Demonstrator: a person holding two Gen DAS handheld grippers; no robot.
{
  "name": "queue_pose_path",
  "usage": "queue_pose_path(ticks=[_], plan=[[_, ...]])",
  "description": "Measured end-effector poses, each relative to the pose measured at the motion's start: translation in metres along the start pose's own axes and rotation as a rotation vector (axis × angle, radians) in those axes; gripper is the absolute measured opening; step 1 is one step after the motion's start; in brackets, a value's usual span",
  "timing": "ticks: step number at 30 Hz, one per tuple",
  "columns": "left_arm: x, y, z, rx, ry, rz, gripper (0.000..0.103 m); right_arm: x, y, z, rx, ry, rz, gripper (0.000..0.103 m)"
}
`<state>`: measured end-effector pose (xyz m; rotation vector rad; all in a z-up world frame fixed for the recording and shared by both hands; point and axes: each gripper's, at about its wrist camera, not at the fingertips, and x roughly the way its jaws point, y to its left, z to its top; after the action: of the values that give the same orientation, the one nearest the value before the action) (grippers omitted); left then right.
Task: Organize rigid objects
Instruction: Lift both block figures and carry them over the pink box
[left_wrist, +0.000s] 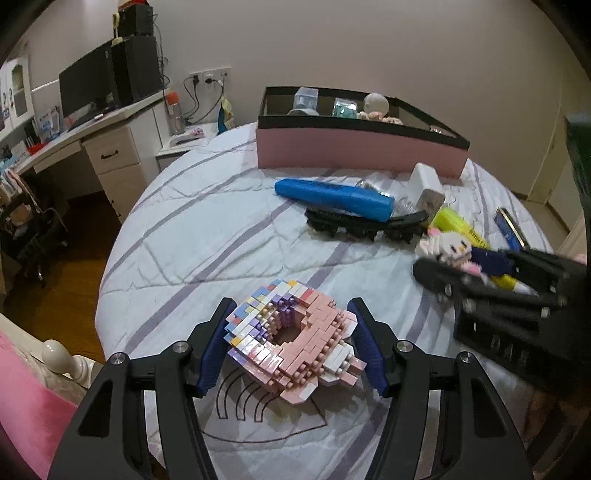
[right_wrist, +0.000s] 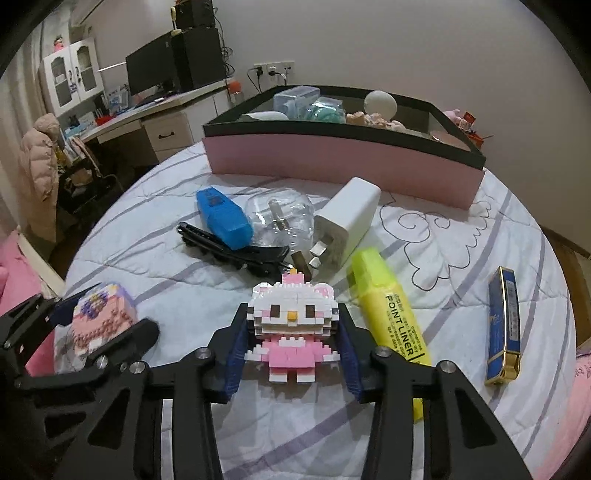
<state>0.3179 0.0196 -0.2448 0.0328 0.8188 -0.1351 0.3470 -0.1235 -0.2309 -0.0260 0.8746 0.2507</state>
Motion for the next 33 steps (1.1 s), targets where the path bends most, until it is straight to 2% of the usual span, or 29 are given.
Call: queue_pose_path(ticks=[6,14,16,19,26,30,33], plan=[[-0.013,-0.005,0.015,-0.01,-0.05,0.002,0.063,-0.025,0.002,-0.008,0.002,-0.06,0.009,0.045],[-0.05,-0.026,0.036,0.03,-0.154,0.02,0.063,-0.069,-0.007,0.004,0.029,-0.18,0.01,0.045],[-0.066,-0.031,0.043,0.024,-0.214,0.035,0.063,-0.081,-0.011,0.008,0.035,-0.215,0.011,0.045],[-0.089,-0.042,0.053,0.066,-0.314,0.081,0.063,-0.099,-0.013,0.013,0.029,-0.274,-0.002,0.045],[-0.128,-0.056,0.076,0.093,-0.466,0.071,0.063,-0.146,-0.023,0.029,0.025,-0.436,-0.053,0.045],[-0.149,-0.063,0.083,0.095,-0.581,0.096,0.063,-0.17,-0.023,0.035,0.02,-0.53,-0.069,0.045],[-0.158,-0.065,0.092,0.104,-0.634,0.104,0.063,-0.183,-0.021,0.041,0.008,-0.578,-0.092,0.045]])
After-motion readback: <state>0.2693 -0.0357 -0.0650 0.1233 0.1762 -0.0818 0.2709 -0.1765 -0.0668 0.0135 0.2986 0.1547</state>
